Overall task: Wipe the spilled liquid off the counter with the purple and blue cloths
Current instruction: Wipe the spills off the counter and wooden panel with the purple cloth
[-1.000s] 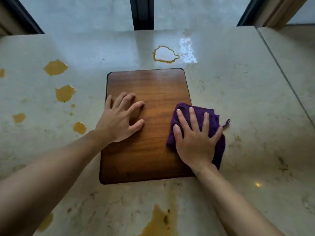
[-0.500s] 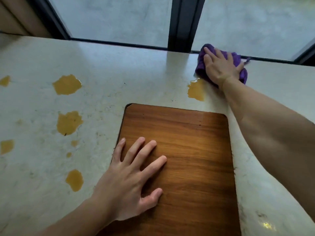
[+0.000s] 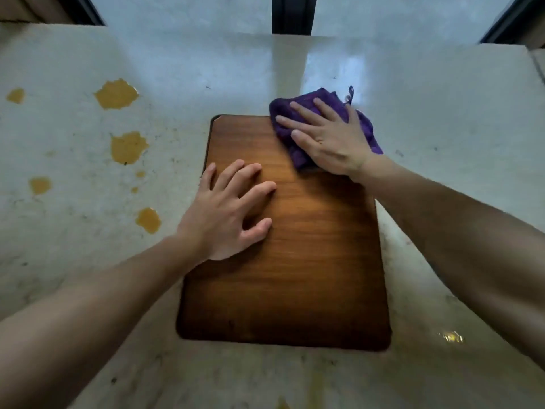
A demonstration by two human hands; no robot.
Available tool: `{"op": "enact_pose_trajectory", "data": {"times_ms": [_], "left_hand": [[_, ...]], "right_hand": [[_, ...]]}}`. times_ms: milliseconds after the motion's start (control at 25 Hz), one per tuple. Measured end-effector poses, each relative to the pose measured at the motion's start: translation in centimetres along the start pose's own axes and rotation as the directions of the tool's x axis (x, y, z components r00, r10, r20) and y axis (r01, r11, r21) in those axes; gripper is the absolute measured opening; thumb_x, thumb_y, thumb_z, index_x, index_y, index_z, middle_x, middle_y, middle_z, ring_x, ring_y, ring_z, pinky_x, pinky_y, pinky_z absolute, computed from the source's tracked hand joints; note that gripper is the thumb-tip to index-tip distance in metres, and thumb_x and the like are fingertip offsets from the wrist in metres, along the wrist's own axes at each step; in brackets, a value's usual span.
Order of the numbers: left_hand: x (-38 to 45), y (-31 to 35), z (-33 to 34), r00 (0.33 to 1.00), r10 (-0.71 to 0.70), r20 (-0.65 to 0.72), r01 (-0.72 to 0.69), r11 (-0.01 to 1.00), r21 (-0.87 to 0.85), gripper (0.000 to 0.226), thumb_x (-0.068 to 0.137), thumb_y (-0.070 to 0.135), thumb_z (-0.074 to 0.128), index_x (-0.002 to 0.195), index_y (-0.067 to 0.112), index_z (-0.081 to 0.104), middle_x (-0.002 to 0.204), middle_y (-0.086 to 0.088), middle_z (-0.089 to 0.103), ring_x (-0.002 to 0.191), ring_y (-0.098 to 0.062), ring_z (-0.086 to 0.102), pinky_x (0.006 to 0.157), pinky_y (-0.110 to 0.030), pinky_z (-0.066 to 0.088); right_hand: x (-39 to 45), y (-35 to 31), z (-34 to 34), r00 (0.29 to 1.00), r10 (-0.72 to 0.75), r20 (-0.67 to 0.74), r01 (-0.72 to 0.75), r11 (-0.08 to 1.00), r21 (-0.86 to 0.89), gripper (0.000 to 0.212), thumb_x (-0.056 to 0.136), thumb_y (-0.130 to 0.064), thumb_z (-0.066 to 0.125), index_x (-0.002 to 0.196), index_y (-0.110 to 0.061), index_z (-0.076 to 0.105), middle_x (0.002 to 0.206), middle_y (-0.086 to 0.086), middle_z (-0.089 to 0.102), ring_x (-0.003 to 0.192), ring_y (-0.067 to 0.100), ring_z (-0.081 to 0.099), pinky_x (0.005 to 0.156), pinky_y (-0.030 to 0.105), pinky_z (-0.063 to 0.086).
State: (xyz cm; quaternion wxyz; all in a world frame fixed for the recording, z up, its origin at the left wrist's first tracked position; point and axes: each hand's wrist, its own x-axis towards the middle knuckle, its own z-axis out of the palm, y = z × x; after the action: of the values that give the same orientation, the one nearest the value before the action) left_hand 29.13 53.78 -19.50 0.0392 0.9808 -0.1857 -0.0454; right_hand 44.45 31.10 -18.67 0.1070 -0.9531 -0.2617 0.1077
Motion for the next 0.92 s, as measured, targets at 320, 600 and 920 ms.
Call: {"op": "enact_pose_trajectory", "data": {"times_ms": [320,600,920], "left_hand": [[-11.2,2.8,-0.6,0.984,-0.134,-0.118,0.128,0.990,-0.060,0.056,0.091,0.053,0.036,0.136,0.021,0.047,0.138,-0.012,0.053,0.122,-0.037,0.052,0.103,-0.053,0.040],[-23.3,3.6,-1.3,0.996,-0.073,-0.055,0.067,0.993,-0.094,0.054,0.095,0.051,0.041,0.142,0.024,0.042,0.142,-0.013,0.049,0.125,-0.037,0.050,0.110,-0.050,0.034],[-21.0,0.3,-2.3,0.987,-0.095,-0.133,0.078,0.988,-0.131,0.056,0.098,0.052,0.040,0.146,0.024,0.039,0.149,-0.011,0.043,0.138,-0.032,0.037,0.117,-0.054,0.022]], "right_hand": [[-26.9,-13.8,7.6,0.992,0.130,-0.005,-0.129,0.988,0.082,0.046,0.098,-0.064,0.003,0.143,-0.068,0.012,0.160,-0.032,0.006,0.152,0.008,-0.004,0.117,0.054,-0.010],[-43.0,-27.3,14.1,0.796,0.568,-0.210,-0.545,0.823,0.161,0.048,0.102,-0.057,0.005,0.147,-0.058,0.021,0.160,-0.024,0.018,0.152,0.013,0.006,0.119,0.059,0.001],[-37.9,-37.0,16.8,0.699,0.679,-0.223,-0.665,0.733,0.144,0.050,0.104,-0.051,0.016,0.153,-0.045,0.023,0.161,-0.010,0.025,0.150,0.030,0.019,0.112,0.074,0.008]]}}
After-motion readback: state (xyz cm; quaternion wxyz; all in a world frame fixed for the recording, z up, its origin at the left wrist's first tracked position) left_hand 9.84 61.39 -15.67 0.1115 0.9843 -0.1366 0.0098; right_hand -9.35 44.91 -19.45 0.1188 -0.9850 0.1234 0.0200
